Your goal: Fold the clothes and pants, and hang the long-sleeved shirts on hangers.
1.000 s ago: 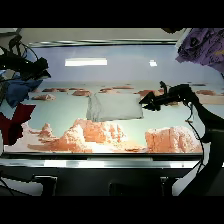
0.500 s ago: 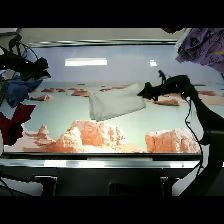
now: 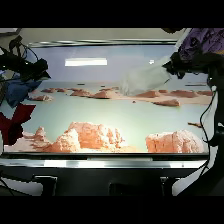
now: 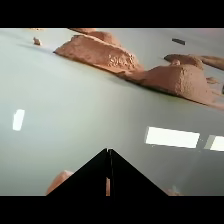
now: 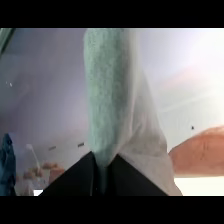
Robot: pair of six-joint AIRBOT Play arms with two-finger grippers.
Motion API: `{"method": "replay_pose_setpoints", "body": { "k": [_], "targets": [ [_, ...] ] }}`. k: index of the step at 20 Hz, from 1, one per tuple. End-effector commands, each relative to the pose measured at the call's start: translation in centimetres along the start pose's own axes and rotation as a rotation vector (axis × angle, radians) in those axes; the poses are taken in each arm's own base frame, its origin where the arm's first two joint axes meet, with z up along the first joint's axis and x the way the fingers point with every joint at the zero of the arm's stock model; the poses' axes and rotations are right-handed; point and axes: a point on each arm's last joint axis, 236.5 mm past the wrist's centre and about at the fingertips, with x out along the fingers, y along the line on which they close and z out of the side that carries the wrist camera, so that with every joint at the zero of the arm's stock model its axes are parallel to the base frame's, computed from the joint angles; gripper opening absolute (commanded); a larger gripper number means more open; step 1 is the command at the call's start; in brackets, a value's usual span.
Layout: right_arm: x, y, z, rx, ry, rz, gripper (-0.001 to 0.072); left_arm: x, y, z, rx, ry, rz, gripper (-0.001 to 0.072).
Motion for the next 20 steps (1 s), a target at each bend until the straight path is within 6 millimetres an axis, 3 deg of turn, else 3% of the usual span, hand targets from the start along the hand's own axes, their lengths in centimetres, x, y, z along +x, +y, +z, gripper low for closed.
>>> {"method": "replay_pose_setpoints", "body": {
  "k": [1, 4, 7, 9, 16, 20],
  "targets": [
    [-5.5, -2.8, 5.6, 0.061, -0.171, -0.085, 0.0037, 0.0, 0.2, -0.4, -0.002, 0.018, 0.006, 0.0019],
    [-12.0, -7.8, 8.5, 0.121, -0.294, -0.273, 0.0036, -0.2, 0.7, -0.2, -0.012, 0.013, 0.009, 0.0019],
    [-18.1, -12.7, 9.0, 0.178, -0.356, -0.486, 0.0036, -0.5, 1.7, 0.1, -0.031, 0.009, 0.015, 0.0018],
    [-20.9, -15.6, 7.6, 0.205, -0.318, -0.611, 0.0037, -0.6, 2.0, -0.1, -0.036, 0.019, 0.02, 0.0019],
    [-26.3, -24.1, 0.5, 0.286, -0.126, -1.041, 0.0039, -0.7, 2.2, -0.6, -0.038, 0.039, 0.025, 0.0018],
    [-29.5, -26.7, -3.1, 0.312, -0.093, -1.211, 0.004, -0.7, 2.2, -0.7, -0.037, 0.044, 0.026, 0.0019]
  ]
}}
